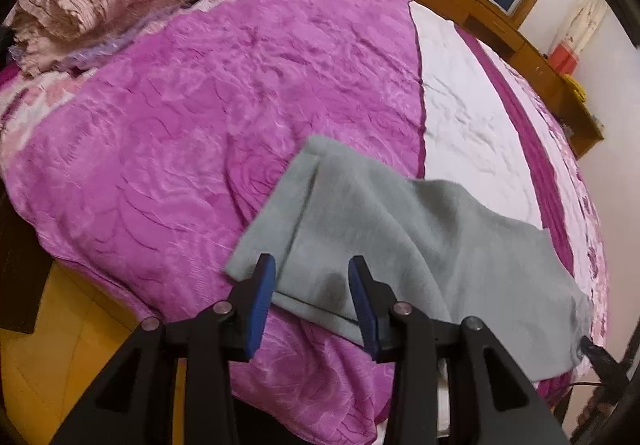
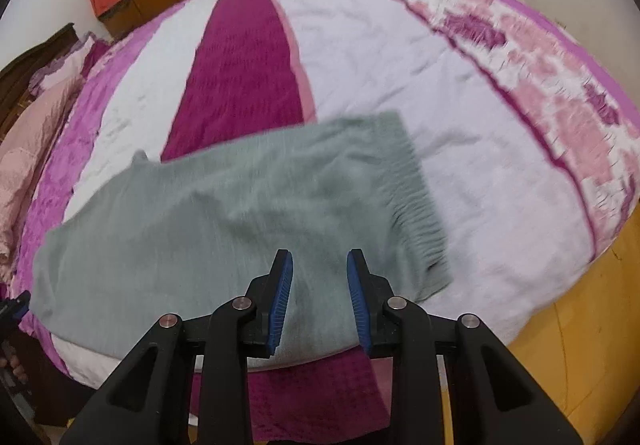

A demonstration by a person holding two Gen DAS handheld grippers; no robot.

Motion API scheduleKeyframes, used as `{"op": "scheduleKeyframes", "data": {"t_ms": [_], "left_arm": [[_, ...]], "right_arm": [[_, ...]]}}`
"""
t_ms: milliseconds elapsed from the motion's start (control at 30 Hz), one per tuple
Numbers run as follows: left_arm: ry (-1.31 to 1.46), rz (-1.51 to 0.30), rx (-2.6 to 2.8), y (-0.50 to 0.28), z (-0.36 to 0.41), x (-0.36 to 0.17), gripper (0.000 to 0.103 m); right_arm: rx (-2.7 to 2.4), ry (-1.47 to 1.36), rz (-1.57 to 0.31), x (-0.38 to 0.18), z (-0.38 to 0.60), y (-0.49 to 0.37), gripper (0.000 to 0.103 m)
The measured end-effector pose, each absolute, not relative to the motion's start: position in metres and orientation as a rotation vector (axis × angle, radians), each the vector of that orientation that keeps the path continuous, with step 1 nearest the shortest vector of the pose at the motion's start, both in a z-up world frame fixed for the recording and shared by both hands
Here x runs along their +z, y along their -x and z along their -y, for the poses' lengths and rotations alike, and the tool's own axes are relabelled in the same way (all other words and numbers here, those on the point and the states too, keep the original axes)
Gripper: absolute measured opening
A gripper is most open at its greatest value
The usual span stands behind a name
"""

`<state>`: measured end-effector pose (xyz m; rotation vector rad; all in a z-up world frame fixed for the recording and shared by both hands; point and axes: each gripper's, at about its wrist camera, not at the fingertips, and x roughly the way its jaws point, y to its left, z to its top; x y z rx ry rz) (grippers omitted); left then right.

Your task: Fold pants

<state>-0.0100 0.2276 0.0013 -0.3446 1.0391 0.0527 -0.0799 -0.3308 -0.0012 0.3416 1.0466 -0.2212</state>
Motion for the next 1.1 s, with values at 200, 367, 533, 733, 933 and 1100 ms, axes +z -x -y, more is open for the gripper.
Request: {"op": "scheduleKeyframes", "data": {"t_ms": [200, 367, 533, 733, 933, 1100], "left_arm": [[0.283, -1.051, 0.056, 0.009, -0.220, -0.009, 0.039], [0.250, -1.056, 0.076, 0.007, -0.215, -0.015, 0.022], [0.248, -1.047, 0.047, 0.007, -0.212, -0.011, 0.005], [0.214, -0.959, 0.103, 0.009, -0.233, 0.013, 0.005], [0.238, -1.032, 0.121, 0.010, -0.243, -0.008, 0.005], [0.220, -1.049, 0.133, 0.007, -0.242, -0.018, 0.008]], "right_arm": [[-0.223, -0.349, -1.081, -0.029, 0.330, 0.077, 0.021], [-0.215, -0.356, -1.070, -0.032, 0.331, 0.078, 0.022], [-0.212, -0.354, -1.059, -0.033, 0.331, 0.079, 0.022], [-0.213, -0.355, -1.060, -0.033, 0.331, 0.080, 0.022], [-0.221, -0.340, -1.063, -0.033, 0.329, 0.079, 0.022], [-0.220, -0.333, -1.063, -0.033, 0.329, 0.076, 0.022]]}}
